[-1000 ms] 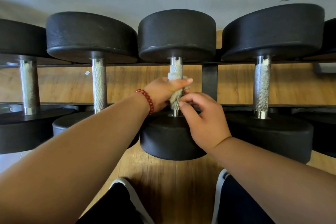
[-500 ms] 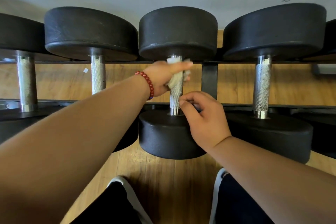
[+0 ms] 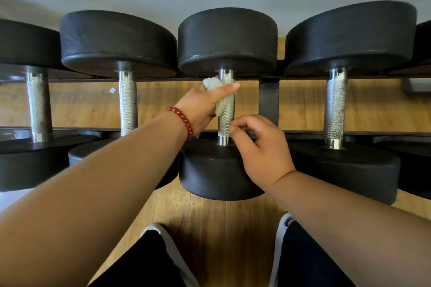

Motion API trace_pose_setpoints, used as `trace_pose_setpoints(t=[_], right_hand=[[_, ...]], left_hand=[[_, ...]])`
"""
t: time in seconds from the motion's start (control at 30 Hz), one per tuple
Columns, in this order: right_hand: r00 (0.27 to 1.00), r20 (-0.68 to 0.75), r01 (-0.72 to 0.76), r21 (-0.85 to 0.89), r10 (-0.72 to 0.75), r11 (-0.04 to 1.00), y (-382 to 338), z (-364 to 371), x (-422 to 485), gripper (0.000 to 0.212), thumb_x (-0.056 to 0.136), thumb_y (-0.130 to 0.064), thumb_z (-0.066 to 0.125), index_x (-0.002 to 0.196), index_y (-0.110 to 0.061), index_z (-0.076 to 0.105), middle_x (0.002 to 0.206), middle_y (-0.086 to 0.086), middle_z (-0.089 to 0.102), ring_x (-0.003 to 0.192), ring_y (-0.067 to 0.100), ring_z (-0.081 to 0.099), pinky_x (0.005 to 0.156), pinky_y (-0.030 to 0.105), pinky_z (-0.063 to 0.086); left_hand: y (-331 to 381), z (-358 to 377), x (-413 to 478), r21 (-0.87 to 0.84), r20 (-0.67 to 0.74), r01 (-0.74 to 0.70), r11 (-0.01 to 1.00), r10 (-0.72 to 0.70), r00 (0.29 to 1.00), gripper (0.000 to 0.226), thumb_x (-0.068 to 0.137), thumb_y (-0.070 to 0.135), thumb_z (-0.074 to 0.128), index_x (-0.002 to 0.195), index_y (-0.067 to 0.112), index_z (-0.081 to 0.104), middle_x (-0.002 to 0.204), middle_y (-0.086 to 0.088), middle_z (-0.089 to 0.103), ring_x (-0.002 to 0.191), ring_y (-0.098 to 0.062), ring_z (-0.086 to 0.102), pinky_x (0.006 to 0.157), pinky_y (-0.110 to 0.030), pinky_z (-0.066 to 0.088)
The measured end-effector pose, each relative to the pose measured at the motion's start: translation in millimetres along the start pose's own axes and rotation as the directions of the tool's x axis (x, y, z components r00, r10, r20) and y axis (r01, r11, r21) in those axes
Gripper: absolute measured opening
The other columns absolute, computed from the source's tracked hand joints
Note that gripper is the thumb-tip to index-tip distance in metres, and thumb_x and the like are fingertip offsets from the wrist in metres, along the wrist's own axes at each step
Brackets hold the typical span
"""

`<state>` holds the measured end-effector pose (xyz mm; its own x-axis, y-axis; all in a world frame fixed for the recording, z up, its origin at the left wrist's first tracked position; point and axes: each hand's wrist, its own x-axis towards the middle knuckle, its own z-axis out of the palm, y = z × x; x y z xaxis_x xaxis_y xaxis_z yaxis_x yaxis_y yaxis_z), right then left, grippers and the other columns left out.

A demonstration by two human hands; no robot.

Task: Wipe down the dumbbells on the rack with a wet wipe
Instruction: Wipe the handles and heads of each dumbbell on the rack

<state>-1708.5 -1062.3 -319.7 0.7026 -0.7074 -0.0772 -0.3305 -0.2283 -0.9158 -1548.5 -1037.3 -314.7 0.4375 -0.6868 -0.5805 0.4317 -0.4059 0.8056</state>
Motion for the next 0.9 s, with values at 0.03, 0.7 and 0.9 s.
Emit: trace_pose_setpoints(t=[0.03, 0.7, 0.9], right_hand=[[1.000, 0.002, -0.006, -0.002, 0.006, 1.000, 0, 0, 0, 0.014, 0.091, -0.028, 0.057, 0.090, -0.022, 0.069, 0.092, -0.014, 0.062, 0.092, 0.001, 0.057, 0.080, 0.018, 0.048], [1.000, -0.007, 0.010, -0.009, -0.010, 1.000, -1, -1, 0, 0.013, 0.091, -0.024, 0.059, 0.092, -0.017, 0.070, 0.093, -0.009, 0.063, 0.091, 0.003, 0.058, 0.075, 0.013, 0.047], [1.000, -0.010, 0.009, -0.007, -0.009, 1.000, 0, -1, -1, 0.015, 0.092, -0.028, 0.058, 0.092, -0.019, 0.070, 0.093, -0.011, 0.063, 0.093, 0.002, 0.058, 0.077, 0.012, 0.047]], left_hand=[[1, -1, 0, -0.006, -0.005, -0.030, 1.000, 0.030, 1.000, 0.033, 0.081, 0.029, 0.073, 0.104, 0.009, 0.059, 0.086, -0.001, 0.066, 0.089, -0.014, 0.064, 0.085, -0.029, 0.050], [-4, -8, -11, 0.238, -0.446, -0.030, 0.971, 0.136, 0.885, 0.024, 0.097, 0.038, 0.054, 0.109, 0.019, 0.065, 0.105, 0.000, 0.066, 0.092, -0.013, 0.063, 0.083, -0.032, 0.054], [-6, -12, -4, 0.340, -0.384, -0.009, 0.940, 0.147, 0.912, 0.038, 0.099, 0.038, 0.049, 0.131, 0.018, 0.054, 0.113, -0.004, 0.064, 0.093, -0.017, 0.064, 0.071, -0.027, 0.053]])
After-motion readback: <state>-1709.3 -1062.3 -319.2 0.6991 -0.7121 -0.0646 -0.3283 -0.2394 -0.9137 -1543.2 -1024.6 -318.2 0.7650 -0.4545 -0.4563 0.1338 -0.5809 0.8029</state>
